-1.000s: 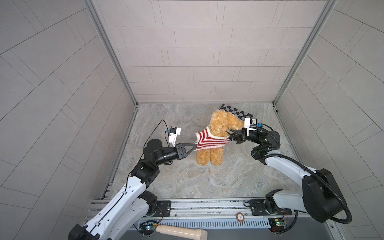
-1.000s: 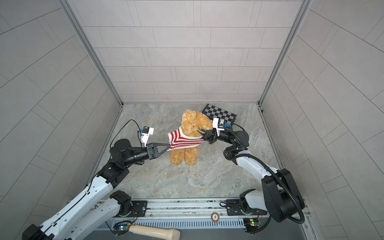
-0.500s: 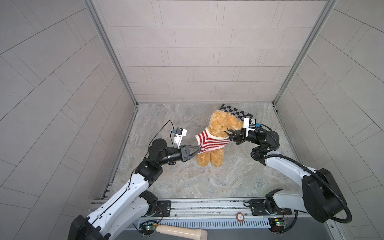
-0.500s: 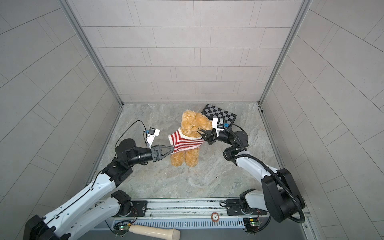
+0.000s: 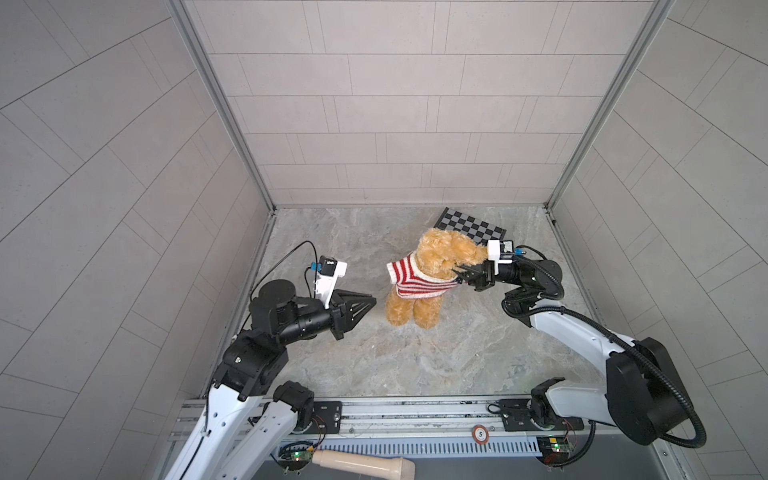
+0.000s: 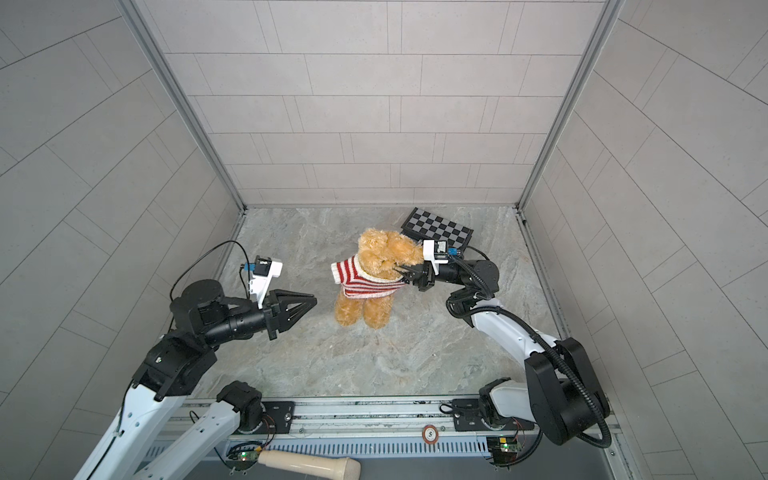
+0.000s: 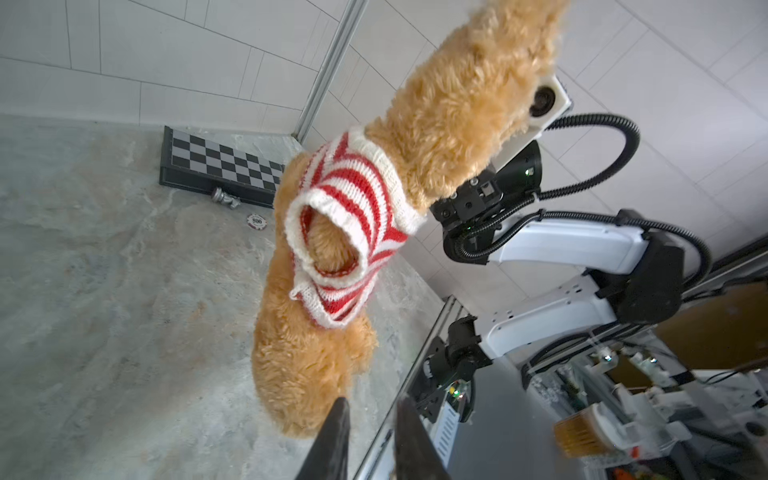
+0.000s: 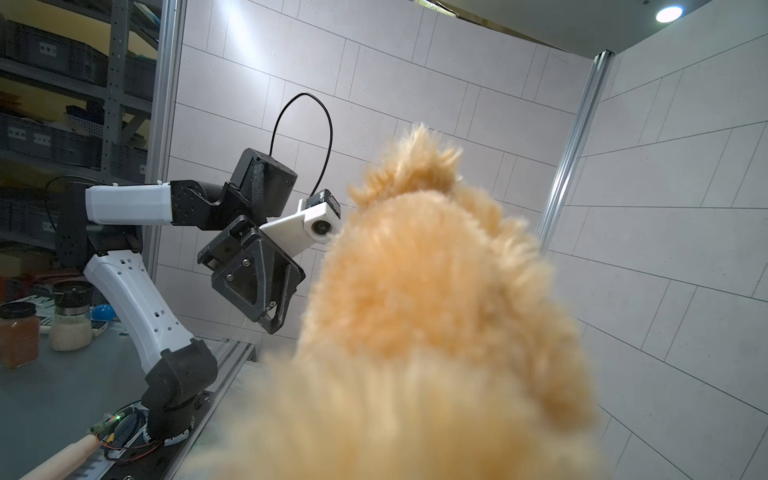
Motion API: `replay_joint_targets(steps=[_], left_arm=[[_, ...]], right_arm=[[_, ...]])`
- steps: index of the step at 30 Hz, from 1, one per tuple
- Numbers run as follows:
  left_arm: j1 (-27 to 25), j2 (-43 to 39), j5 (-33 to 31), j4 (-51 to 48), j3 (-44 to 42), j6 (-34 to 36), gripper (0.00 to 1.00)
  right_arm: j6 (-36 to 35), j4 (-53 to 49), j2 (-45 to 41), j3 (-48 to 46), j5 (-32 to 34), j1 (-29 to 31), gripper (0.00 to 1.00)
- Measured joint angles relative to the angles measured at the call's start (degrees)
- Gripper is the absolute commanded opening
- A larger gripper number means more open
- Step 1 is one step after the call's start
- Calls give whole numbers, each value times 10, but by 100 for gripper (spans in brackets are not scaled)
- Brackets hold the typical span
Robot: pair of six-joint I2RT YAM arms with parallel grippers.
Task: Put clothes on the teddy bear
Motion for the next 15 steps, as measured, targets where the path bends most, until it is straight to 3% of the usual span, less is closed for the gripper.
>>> replay_joint_targets(steps=[15], left_arm=[[3,124,41,51,41,11,9]], right_arm=[[27,5,-5,19,-29,23,0]])
